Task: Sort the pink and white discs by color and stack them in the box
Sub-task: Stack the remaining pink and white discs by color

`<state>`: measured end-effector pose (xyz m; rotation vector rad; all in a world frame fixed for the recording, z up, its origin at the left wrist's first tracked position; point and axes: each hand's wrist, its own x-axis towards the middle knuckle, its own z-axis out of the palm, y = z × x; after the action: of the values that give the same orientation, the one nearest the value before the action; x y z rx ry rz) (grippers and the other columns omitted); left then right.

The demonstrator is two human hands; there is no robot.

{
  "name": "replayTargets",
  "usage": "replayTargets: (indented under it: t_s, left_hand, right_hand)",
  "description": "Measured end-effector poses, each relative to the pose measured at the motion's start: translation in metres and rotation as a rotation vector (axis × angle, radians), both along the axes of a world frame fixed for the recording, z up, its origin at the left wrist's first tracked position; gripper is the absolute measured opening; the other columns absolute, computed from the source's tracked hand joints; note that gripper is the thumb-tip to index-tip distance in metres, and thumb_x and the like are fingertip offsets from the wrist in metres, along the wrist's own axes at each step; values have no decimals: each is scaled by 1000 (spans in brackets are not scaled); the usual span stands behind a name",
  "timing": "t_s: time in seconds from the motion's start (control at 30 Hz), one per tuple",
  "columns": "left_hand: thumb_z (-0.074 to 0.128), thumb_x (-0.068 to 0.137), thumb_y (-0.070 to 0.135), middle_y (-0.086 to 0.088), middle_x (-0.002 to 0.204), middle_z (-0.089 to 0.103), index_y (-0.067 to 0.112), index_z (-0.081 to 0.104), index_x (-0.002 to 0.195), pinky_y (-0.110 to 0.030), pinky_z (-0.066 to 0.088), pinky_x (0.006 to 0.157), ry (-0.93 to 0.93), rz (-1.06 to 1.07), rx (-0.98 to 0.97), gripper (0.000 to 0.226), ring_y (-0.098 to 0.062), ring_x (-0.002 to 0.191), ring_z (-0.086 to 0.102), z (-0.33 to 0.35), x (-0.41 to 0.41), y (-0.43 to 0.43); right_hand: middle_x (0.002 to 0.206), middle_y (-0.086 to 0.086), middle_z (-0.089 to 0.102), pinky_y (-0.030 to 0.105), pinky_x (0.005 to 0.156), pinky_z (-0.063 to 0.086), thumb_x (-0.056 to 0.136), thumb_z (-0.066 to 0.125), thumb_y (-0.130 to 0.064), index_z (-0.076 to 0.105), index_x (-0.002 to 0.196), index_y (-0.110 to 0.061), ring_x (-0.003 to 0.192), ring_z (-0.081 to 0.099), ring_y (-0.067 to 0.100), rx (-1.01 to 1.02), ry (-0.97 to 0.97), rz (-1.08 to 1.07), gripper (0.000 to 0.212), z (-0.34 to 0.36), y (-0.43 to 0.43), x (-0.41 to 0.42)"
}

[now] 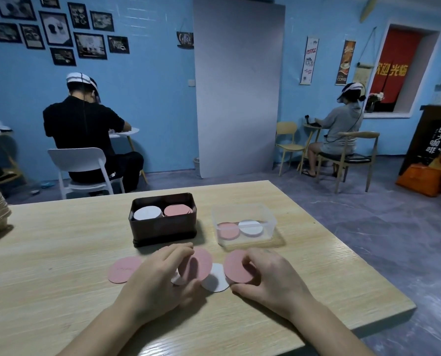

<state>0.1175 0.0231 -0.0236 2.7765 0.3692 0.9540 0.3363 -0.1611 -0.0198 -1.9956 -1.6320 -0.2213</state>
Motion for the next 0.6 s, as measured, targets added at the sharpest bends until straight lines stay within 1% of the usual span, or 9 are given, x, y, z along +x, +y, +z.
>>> replayTargets:
  t_s: [0.17, 0.23, 0.3, 0.37, 0.43, 0.5, 0.6]
  left_hand:
    - [70, 80, 53, 4, 130, 66, 20, 59, 120, -24, 52, 89, -88, -22, 5, 52, -12, 113, 62, -4, 1, -2]
    - [72, 81, 56, 4, 129, 66, 22, 57, 121, -25, 51, 90, -72, -44, 19, 55, -13, 113, 62, -5, 1, -1]
    - [73, 81, 60, 6, 127, 66, 23, 56, 120, -29, 52, 91, -31, -64, 16, 57, -13, 116, 62, -8, 0, 1]
    - [75, 81, 60, 8, 123, 66, 24, 57, 113, -31, 54, 90, -15, -84, 25, 51, -14, 119, 63, -9, 0, 2]
    - [76, 81, 59, 8, 126, 65, 26, 56, 103, -32, 55, 86, -23, -101, 42, 44, -14, 118, 63, -8, 2, 0]
    - [74, 83, 61, 9, 131, 64, 25, 58, 99, -30, 54, 85, -29, -117, 87, 42, -12, 117, 63, -6, 6, -3]
    - [68, 87, 65, 8, 134, 63, 23, 61, 104, -26, 53, 85, -25, -130, 148, 46, -12, 116, 62, -6, 10, -6]
  right_hand:
    - [87, -13, 53, 30, 70, 43, 73, 69, -66, 47, 88, -27, 80, 46, 10, -16, -9, 71, 48, 4, 21, -19]
    - [88, -12, 54, 30, 71, 44, 74, 69, -65, 48, 91, -27, 81, 46, 10, -16, -1, 92, 47, 4, 29, -26]
    - [91, -11, 56, 30, 72, 46, 74, 73, -59, 49, 97, -27, 82, 49, 9, -3, 29, 102, 47, 3, 33, -32]
    - [97, -12, 57, 25, 72, 46, 73, 76, -54, 49, 106, -27, 82, 51, 5, 4, 74, 101, 50, 0, 33, -35]
    - [102, -11, 59, 25, 75, 47, 72, 74, -51, 49, 112, -27, 87, 53, 5, 24, 76, 110, 53, -1, 31, -35]
    - [102, -8, 60, 31, 77, 49, 72, 73, -47, 51, 111, -24, 92, 54, 12, 49, 40, 145, 51, -3, 32, -35]
    - [98, -7, 59, 35, 75, 48, 75, 78, -50, 54, 103, -19, 90, 53, 15, 62, -12, 179, 48, -7, 34, -35]
